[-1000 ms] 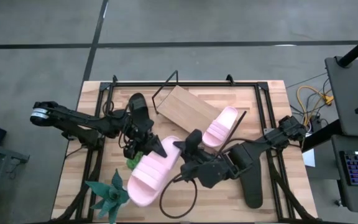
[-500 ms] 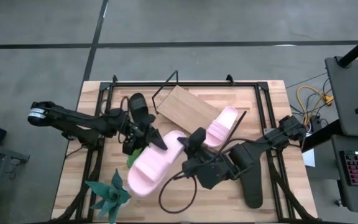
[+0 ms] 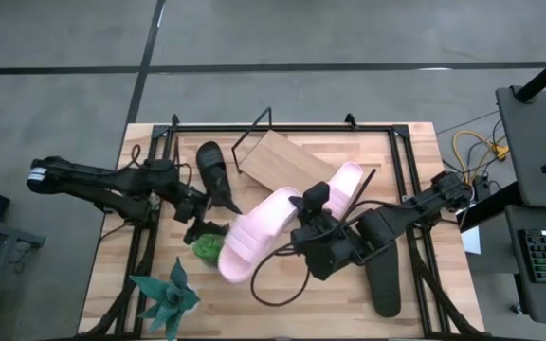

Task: Pick and place slides into the shelf
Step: Put the pink slide on the shelf

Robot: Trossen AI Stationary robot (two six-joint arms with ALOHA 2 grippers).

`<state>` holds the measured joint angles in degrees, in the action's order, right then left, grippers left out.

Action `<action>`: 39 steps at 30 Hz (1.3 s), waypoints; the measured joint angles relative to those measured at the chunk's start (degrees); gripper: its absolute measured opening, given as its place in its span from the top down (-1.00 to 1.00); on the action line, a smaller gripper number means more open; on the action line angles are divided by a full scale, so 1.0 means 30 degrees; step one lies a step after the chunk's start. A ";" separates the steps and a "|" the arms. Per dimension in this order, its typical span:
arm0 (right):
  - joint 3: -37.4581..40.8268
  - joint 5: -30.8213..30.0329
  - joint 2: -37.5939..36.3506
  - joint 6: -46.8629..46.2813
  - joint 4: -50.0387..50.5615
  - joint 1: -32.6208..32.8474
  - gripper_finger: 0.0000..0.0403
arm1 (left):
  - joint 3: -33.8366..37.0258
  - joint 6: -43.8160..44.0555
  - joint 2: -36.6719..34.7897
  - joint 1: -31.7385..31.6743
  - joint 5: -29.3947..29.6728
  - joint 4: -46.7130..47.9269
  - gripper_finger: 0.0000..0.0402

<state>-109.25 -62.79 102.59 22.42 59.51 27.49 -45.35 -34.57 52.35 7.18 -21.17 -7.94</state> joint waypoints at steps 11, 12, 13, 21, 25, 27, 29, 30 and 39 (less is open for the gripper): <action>0.0276 -0.0799 -0.0146 -0.6458 0.6926 -0.0631 0.71 | 0.0162 0.0412 -0.0997 0.0441 -0.0580 0.1014 -0.30; 0.0412 -0.0799 -0.0146 -0.6928 0.7365 -0.0637 0.71 | 0.0146 0.0415 -0.0982 0.0430 -0.0540 0.0926 -0.30; 0.0570 -0.0799 -0.0146 -0.7376 0.7663 -0.0630 0.71 | 0.0125 0.0408 -0.0960 0.0430 -0.0334 0.0925 -0.30; 0.3204 -0.0516 -0.0189 -0.9558 0.8091 -0.0666 0.71 | 0.0125 -0.3147 -0.0607 0.1461 0.5605 0.0768 -0.30; 0.4342 0.0039 -0.0219 -1.0387 0.7958 -0.0651 0.71 | 0.0125 -0.4437 0.0015 0.1961 0.7399 0.0565 -0.30; 0.4775 0.0108 -0.0204 -1.0803 0.7925 -0.0644 0.71 | 0.0125 -0.4854 0.0429 0.2052 0.7746 0.0283 -0.30; 0.5141 0.0271 -0.0204 -1.0924 0.7812 -0.0637 0.71 | 0.0125 -0.5188 0.0813 0.2048 0.7942 -0.0091 -0.30; 0.5341 0.0410 -0.0204 -1.0917 0.7660 -0.0637 0.72 | 0.0115 -0.5238 0.0974 0.2048 0.8098 -0.0333 -0.30; 0.5880 0.0571 -0.0178 -1.0529 0.6852 -0.0636 0.72 | -0.1281 -0.5476 0.3537 0.2040 0.9826 -0.0111 -0.30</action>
<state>-91.61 -61.08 102.05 -9.17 80.06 25.59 -49.19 -51.00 62.97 13.30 8.31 -8.28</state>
